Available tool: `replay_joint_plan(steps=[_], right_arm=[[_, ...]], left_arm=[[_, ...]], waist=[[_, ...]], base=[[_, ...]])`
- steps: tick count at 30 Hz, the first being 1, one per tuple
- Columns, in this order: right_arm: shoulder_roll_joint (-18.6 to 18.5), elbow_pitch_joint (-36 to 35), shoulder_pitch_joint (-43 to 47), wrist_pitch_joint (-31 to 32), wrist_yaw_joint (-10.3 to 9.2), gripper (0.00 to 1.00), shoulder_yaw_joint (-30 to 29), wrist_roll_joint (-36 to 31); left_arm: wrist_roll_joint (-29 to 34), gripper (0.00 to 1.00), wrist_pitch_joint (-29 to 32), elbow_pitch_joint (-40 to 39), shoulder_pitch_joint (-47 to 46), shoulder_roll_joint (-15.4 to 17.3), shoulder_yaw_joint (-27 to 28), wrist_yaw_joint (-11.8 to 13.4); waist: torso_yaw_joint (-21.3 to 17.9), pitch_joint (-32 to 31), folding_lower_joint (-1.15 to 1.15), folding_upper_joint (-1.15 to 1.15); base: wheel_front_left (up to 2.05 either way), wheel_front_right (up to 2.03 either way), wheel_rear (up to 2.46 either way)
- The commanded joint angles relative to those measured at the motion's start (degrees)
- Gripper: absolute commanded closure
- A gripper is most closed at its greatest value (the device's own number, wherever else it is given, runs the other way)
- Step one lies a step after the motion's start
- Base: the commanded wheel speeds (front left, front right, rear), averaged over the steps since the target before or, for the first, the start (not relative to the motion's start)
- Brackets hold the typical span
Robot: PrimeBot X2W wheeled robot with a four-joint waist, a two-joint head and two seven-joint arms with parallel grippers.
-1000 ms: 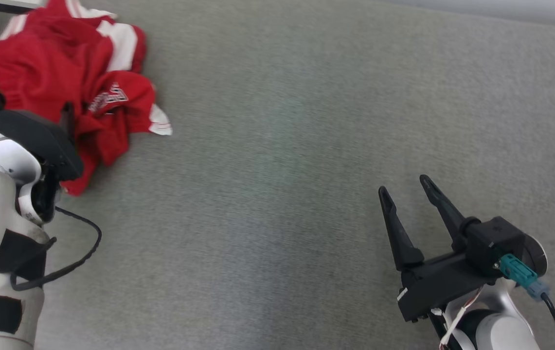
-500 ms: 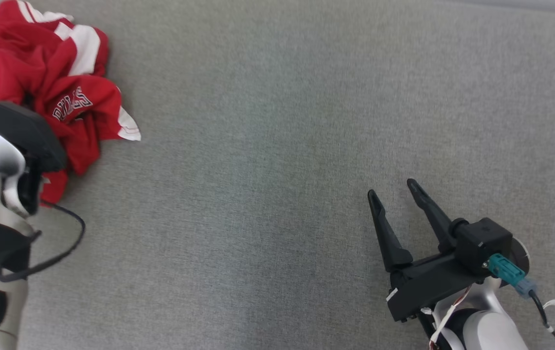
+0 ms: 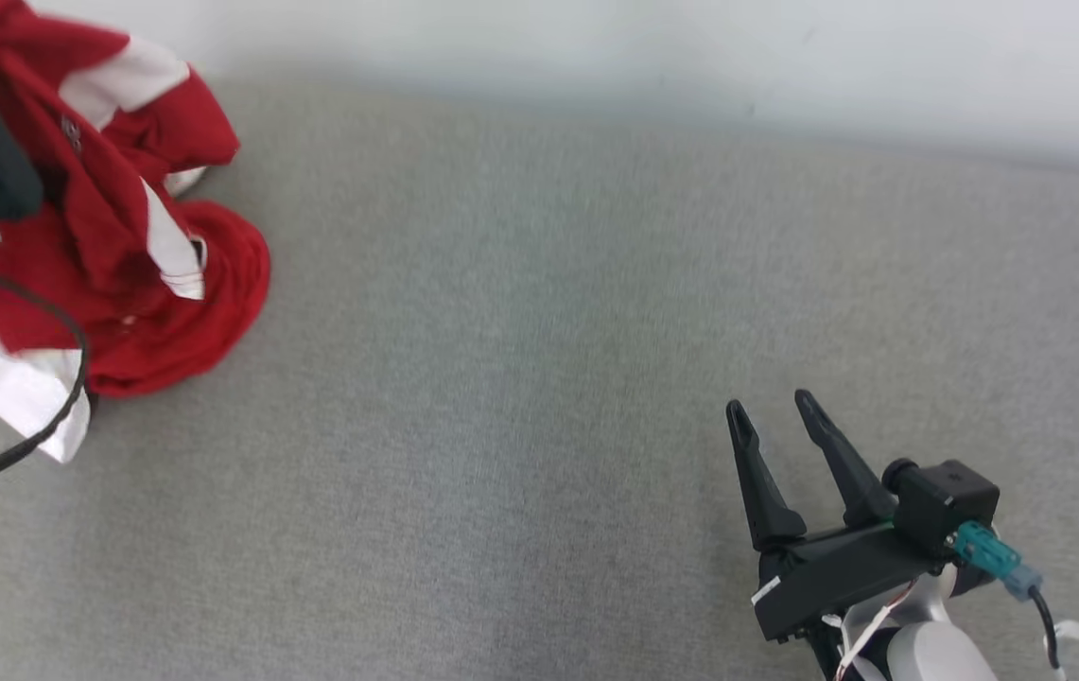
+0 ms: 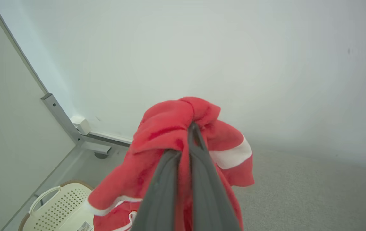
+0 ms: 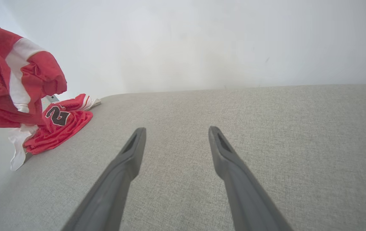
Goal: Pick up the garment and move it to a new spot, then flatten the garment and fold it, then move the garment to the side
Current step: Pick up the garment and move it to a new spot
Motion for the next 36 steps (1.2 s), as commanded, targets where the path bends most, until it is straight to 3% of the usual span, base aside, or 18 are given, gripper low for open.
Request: replay_joint_plan(steps=[1,7,12,19,25,30,36], right_arm=[[0.1,0.3,0.2,-0.5,0.19,0.00,0.0,0.4],[0.1,4.0,1.4,-2.9,0.19,0.00,-0.1,2.4],[0.1,4.1,1.7,-2.6,0.20,0.00,-1.7,1.0],[0.1,1.6,2.5,-0.8,0.19,0.00,-4.2,-0.6],[0.1,-0.5,3.0,0.0,0.19,0.00,-4.6,-0.7],[0.1,-0.9,3.6,-0.5,0.19,0.00,-4.5,0.8],[0.1,-0.2,2.5,-1.4,0.19,0.00,-3.6,2.0]], left_arm=[[0.0,1.00,0.3,-0.7,-0.7,0.1,-0.1,-0.3],[-1.8,1.00,3.4,-8.4,-0.8,-2.1,-2.2,-1.4],[-3.6,1.00,4.6,-15.8,1.6,-4.6,-4.4,-1.8],[-4.9,1.00,3.0,-26.8,8.1,-8.7,-6.4,-1.0],[-3.1,1.00,2.5,-33.5,13.3,-9.8,-8.7,0.6],[-2.7,1.00,-0.2,-34.8,18.7,-12.7,-11.3,1.7],[-1.5,1.00,-4.7,-29.2,25.8,-15.7,-14.0,3.5]], waist=[[-0.7,-4.6,0.01,0.00],[-4.9,-9.5,0.01,0.00],[-10.9,-10.6,0.01,0.00],[-21.7,-8.5,0.01,0.00],[-29.3,-5.4,0.01,0.00],[-31.9,-3.1,0.01,0.00],[-32.3,-1.4,0.01,0.00]], base=[[0.00,0.00,0.00],[0.00,0.00,0.00],[0.00,0.00,0.00],[0.00,0.00,0.00],[0.00,0.00,0.00],[0.00,0.00,0.00],[0.00,0.00,0.00]])
